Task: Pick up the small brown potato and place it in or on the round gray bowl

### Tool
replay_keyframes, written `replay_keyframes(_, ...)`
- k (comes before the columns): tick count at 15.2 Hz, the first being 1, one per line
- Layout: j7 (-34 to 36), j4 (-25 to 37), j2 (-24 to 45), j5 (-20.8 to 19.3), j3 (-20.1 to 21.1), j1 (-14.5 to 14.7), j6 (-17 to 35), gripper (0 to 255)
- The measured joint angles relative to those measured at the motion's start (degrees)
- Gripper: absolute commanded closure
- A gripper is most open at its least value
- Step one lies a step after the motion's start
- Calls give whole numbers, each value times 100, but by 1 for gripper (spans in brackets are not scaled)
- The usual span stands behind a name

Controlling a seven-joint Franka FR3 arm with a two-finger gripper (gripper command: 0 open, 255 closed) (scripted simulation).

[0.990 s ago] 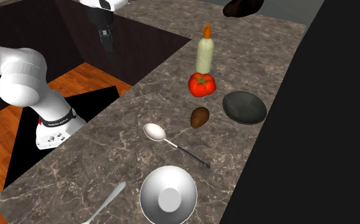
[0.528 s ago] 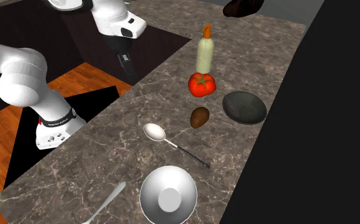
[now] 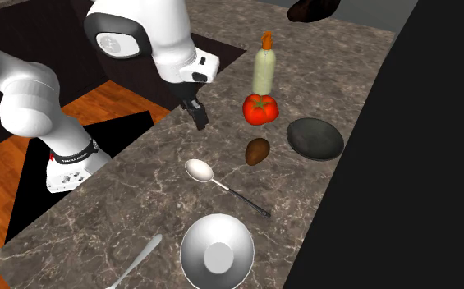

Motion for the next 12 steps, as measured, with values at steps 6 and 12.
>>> replay_keyframes(6,-1566,672,1331,935,-845,472,767,0)
replay_keyframes(12,-3671,1860,3140,2829,-1283,538,895,0)
